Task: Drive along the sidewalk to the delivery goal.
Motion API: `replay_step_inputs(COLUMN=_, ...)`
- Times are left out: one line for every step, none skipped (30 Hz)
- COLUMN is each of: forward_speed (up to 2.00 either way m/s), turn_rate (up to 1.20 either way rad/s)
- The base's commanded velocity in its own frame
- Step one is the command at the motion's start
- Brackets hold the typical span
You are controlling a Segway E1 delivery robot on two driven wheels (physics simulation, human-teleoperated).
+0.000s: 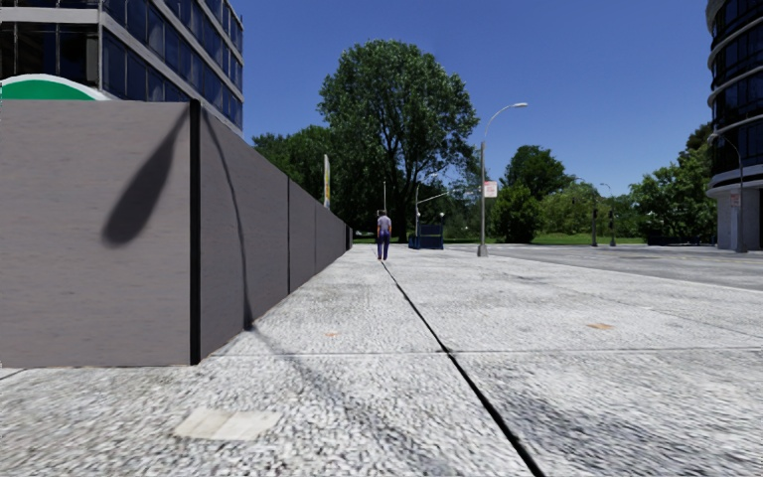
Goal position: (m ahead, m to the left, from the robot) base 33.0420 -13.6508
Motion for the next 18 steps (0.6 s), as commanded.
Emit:
replay_step_inputs(forward_speed=1.92, turn_rate=0.00)
replay_step_inputs(forward_speed=1.92, turn_rate=0.00)
replay_step_inputs(forward_speed=1.92, turn_rate=0.00)
replay_step_inputs(forward_speed=1.92, turn_rate=0.00)
replay_step_inputs(forward_speed=1.92, turn_rate=0.00)
replay_step_inputs(forward_speed=1.92, turn_rate=0.00)
replay_step_inputs(forward_speed=1.92, turn_rate=0.00)
replay_step_inputs(forward_speed=1.92, turn_rate=0.00)
replay_step_inputs(forward_speed=1.92, turn_rate=0.00)
replay_step_inputs(forward_speed=1.92, turn_rate=0.00)
replay_step_inputs(forward_speed=1.92, turn_rate=0.00)
replay_step_inputs(forward_speed=1.92, turn_rate=0.00)
replay_step_inputs(forward_speed=1.92, turn_rate=0.00)
replay_step_inputs(forward_speed=1.92, turn_rate=0.00)
replay_step_inputs(forward_speed=1.92, turn_rate=0.00)
replay_step_inputs(forward_speed=1.92, turn_rate=0.00)
replay_step_inputs(forward_speed=1.92, turn_rate=0.00)
replay_step_inputs(forward_speed=1.92, turn_rate=0.00)
